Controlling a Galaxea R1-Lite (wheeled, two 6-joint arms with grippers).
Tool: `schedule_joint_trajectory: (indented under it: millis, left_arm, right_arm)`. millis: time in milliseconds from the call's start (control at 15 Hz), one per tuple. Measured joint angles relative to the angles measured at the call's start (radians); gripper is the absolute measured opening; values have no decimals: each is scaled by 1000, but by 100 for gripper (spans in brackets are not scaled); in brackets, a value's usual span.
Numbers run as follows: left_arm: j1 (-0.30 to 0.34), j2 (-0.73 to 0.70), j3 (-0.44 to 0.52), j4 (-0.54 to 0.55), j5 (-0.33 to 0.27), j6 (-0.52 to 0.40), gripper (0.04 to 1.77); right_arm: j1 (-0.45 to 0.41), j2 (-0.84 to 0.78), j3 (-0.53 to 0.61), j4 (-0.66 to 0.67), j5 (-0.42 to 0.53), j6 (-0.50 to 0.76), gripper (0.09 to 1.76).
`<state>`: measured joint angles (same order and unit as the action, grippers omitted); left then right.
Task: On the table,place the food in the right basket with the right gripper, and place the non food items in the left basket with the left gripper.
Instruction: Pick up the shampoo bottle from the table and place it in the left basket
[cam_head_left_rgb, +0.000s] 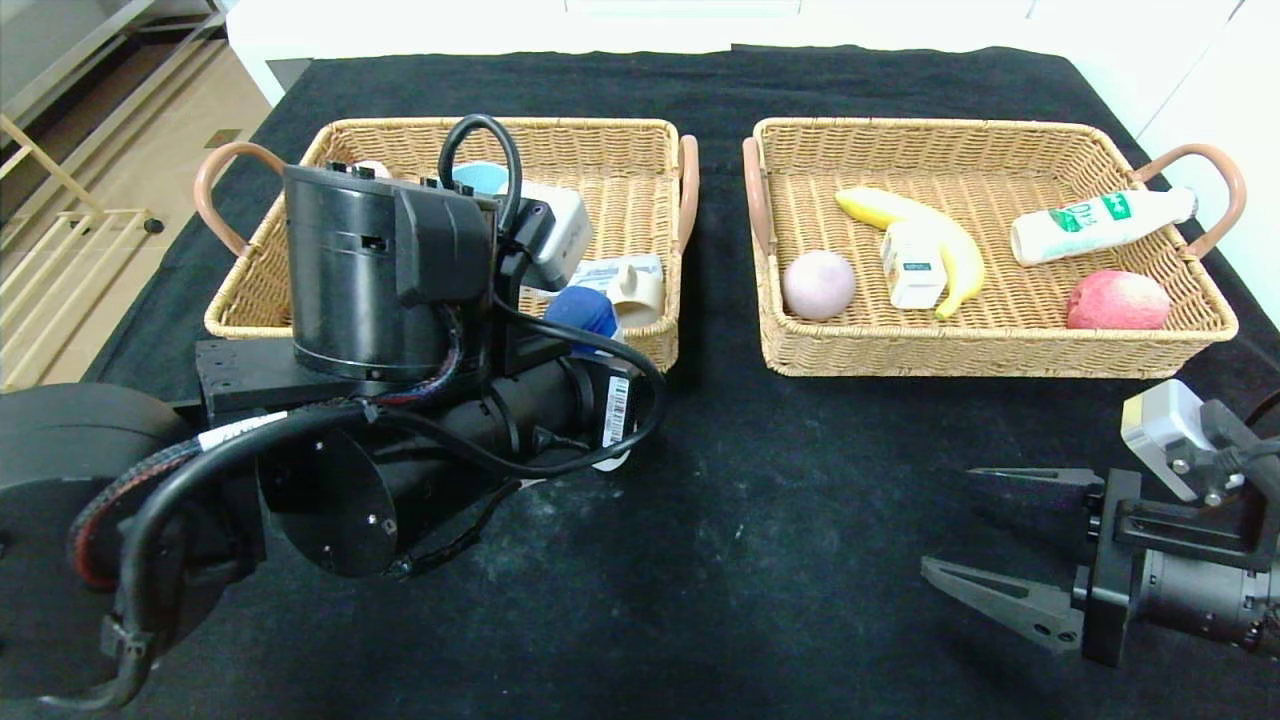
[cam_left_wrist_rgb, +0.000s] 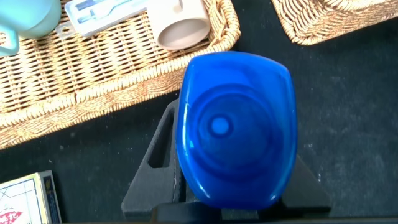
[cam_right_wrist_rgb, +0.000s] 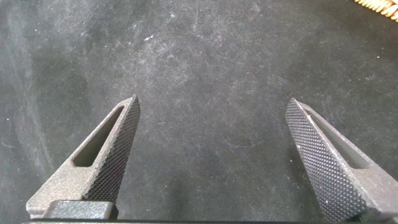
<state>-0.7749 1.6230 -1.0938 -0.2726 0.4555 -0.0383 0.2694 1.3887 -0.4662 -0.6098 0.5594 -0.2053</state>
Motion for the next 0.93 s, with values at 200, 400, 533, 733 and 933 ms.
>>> schedule_joint_trajectory:
  millis: [200,400,533,733,933]
  left_arm:
    - [0,-15,-1,22,0,13,63]
    - [0,-60,-6,85,-6,17,63]
    - [3,-99,-7,114,-11,16,63]
    - [16,-151,-8,136,-32,16,63]
    - [44,-189,-27,140,-36,21,63]
  right_arm:
    - [0,1,1,2,1,0,171]
    - [1,1,1,2,2,0,171]
    - [3,-1,2,1,1,0,171]
    - [3,-20,3,1,2,2,171]
    - [3,-45,3,1,2,5,171]
